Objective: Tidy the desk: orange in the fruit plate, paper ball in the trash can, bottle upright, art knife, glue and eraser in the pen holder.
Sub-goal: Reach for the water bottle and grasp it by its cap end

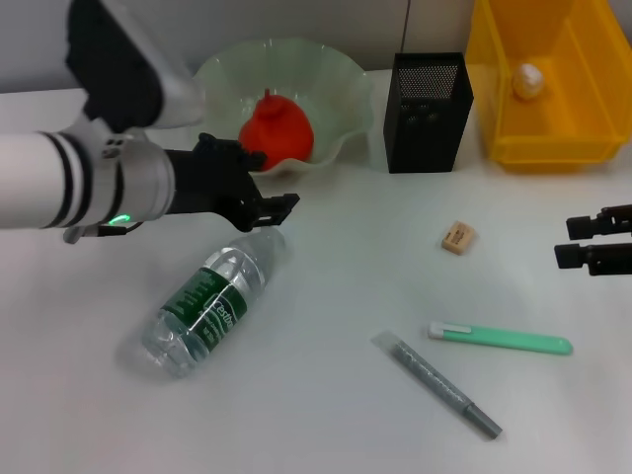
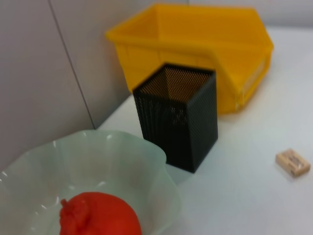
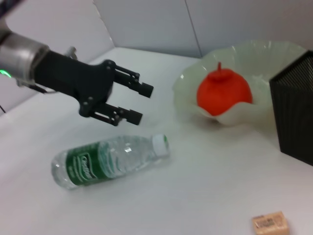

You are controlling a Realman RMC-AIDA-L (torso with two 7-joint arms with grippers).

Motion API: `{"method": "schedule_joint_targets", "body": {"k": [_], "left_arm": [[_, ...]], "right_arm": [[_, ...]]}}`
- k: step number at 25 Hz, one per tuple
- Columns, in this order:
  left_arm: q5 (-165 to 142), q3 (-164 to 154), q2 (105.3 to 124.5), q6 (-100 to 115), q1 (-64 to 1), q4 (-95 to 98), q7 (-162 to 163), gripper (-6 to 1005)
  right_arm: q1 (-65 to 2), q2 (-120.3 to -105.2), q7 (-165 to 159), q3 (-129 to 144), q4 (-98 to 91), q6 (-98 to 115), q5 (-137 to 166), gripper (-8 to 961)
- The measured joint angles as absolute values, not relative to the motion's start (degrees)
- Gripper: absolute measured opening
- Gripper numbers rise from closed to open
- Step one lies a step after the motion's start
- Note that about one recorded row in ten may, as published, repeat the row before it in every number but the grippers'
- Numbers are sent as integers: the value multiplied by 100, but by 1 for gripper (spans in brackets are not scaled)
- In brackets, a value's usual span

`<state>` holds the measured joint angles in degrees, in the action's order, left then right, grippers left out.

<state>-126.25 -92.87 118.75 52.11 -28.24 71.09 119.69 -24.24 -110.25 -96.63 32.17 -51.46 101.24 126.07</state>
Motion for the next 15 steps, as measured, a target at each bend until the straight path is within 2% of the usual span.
{"method": "schedule_joint_targets", "body": {"k": [15], "left_arm": [[-14094, -9630, 11911, 6243, -3813, 7211, 14298, 604]], "right_arm": [[-2520, -10997, -9002, 3210, -4503, 9498, 12718, 550]]}}
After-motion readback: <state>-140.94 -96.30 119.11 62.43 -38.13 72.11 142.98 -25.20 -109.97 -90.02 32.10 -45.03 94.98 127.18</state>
